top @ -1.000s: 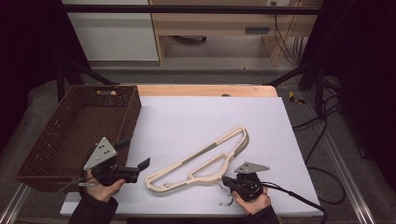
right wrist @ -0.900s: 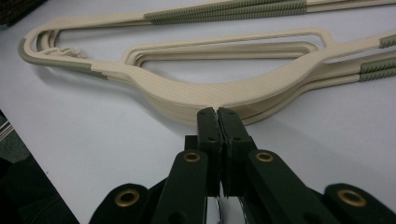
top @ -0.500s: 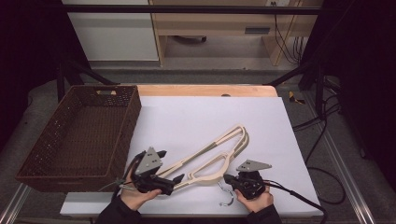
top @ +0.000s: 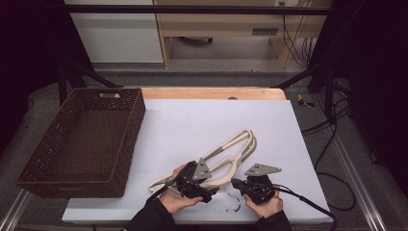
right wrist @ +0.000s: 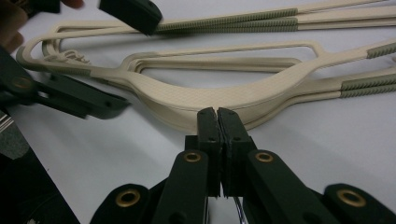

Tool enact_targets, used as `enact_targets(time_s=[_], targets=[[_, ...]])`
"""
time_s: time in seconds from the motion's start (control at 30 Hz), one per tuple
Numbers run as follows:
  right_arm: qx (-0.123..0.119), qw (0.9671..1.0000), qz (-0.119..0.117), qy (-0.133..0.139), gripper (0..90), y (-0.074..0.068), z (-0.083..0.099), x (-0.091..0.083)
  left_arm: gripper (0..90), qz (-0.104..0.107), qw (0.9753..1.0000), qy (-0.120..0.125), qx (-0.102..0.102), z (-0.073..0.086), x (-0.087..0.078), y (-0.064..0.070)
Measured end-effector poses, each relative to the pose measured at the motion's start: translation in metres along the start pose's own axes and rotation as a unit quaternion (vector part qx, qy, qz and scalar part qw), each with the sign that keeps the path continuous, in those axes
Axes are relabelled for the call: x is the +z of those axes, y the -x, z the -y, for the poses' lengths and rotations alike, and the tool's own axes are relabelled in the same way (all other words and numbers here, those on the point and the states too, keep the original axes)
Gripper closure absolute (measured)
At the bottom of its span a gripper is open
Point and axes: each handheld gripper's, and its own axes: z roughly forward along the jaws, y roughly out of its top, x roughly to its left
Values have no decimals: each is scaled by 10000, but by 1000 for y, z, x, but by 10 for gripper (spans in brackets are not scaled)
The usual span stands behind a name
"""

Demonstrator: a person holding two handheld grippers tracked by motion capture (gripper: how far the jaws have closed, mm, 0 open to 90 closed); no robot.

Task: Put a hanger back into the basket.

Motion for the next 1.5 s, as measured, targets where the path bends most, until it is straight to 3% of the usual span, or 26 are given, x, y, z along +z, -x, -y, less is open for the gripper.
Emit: enact_targets(time_s=[0.13,0.3,0.4,0.57,0.67,0.83,1.0,1.13,1.33,1.5], targets=[[5,10000,-15,-17,892,0,-1,-1,383,-79,9993,-271,250,-4,13,2],[-22,10000,-50,-15,892,0,-1,-2,493,-69,9987,-385,333,-5,24,5],[3,10000,-30,1,891,-1,-2,-3,561,-69,9982,-462,381,-6,27,6],[-66,10000,-48,26,891,0,-2,-4,669,102,9975,-532,454,-8,27,7],[-31,10000,-76,29,885,0,-2,-5,697,30,9970,-552,541,-8,25,9],[-82,9986,-306,427,785,3,-7,-15,729,-148,9962,-555,656,-10,19,11],[-142,9946,-147,1018,679,12,-16,-41,750,-216,9972,-393,599,-12,6,8],[-191,9912,-7,1313,611,17,-19,-53,760,-271,9978,-283,534,-13,-9,0],[-114,9892,269,1434,518,22,-18,-54,782,-385,9989,-78,250,-9,-32,-17],[-163,9896,244,1408,481,22,-18,-50,802,-503,9986,140,-72,-3,-47,-31]])
